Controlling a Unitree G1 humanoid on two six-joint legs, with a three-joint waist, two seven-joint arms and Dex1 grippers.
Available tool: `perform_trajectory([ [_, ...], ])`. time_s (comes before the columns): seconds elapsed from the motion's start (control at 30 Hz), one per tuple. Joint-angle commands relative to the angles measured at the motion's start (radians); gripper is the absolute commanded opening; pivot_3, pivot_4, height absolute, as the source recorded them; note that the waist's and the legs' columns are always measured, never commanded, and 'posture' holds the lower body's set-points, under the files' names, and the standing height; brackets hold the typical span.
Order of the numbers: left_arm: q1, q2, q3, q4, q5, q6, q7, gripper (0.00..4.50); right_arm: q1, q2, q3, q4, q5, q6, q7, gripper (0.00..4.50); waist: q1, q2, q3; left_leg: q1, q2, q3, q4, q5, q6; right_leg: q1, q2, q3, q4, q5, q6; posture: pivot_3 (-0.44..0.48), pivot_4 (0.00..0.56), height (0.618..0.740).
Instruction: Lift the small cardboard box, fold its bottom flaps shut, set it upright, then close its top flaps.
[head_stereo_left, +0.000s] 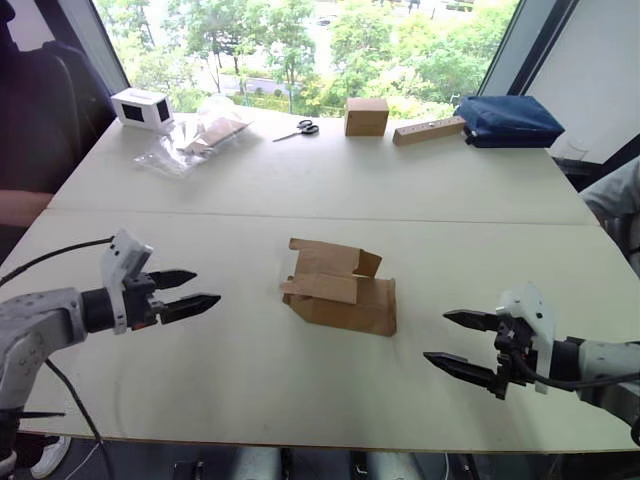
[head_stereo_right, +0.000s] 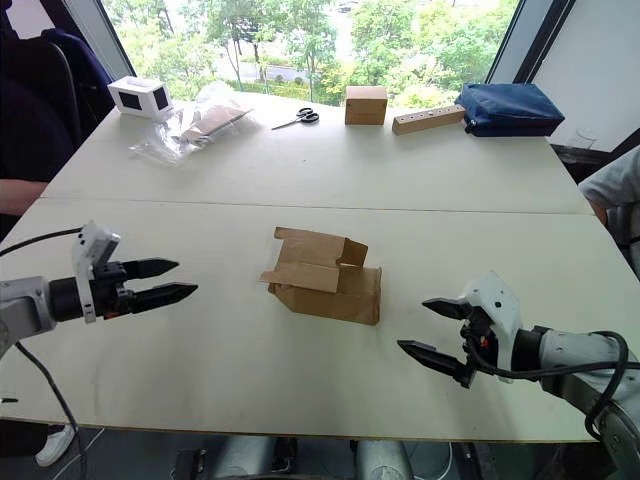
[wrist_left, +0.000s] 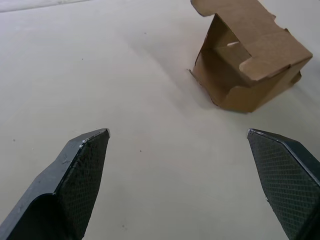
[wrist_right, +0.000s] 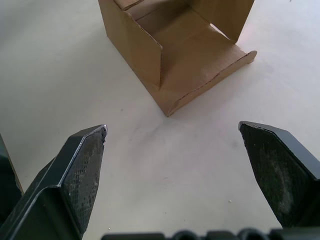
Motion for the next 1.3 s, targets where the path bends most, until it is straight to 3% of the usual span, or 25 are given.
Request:
perform_trajectory([
  [0.03,-0.154,0.003,-0.059,0.095,-0.034,0.082,-0.016,4.5,-0.007,0.009,-0.037,-0.023,-0.011,-0.021,-0.019,4.46,0.01,0.0,0.0,0.0,0.0,0.0,0.0,0.0,0.0,0.0,0.0,0.0,0.001,0.0,0.0,0.0,0.15,0.74],
  [0.2,-0.44,-0.101,-0.161,0.327,-0.17,0.408,-0.07,4.5,-0.051,-0.007,-0.011,-0.074,-0.014,-0.014,-0.044,4.46,0.011,-0.001,-0.001,0.0,-0.001,-0.002,0.002,0.001,0.0,0.003,0.001,-0.001,0.001,0.002,0.003,0.0,0.15,0.74],
  [0.37,-0.607,-0.172,-0.351,0.52,-0.094,0.465,-0.163,4.5,-0.103,-0.021,-0.014,-0.148,-0.003,0.015,-0.094,4.46,0.0,-0.002,-0.001,0.001,-0.002,-0.001,0.002,0.0,0.0,0.002,0.002,0.0,0.002,0.002,0.005,0.0,0.15,0.74],
  [0.53,-0.758,-0.258,-0.472,0.724,-0.02,0.461,-0.262,4.5,-0.123,0.0,-0.008,-0.237,0.025,0.072,-0.18,4.46,0.009,-0.003,-0.001,0.0,-0.002,-0.002,0.003,0.002,-0.002,0.002,0.005,0.0,0.002,0.002,0.004,0.0,0.15,0.74],
  [0.73,-0.846,-0.32,-0.579,0.84,0.063,0.415,-0.386,4.5,-0.083,0.03,-0.029,-0.318,0.056,0.125,-0.276,4.46,0.008,-0.003,-0.001,0.0,-0.002,-0.002,0.003,0.001,-0.001,0.002,0.005,0.001,0.001,0.001,0.004,0.0,0.15,0.74],
  [1.3,-0.933,-0.483,-0.61,1.08,0.257,0.242,-0.543,4.5,-0.039,0.053,-0.022,-0.359,0.073,0.134,-0.387,4.46,0.008,-0.003,-0.001,-0.004,0.0,-0.003,0.01,-0.002,0.004,0.002,0.004,0.001,0.002,0.0,0.001,0.0,0.15,0.74],
])
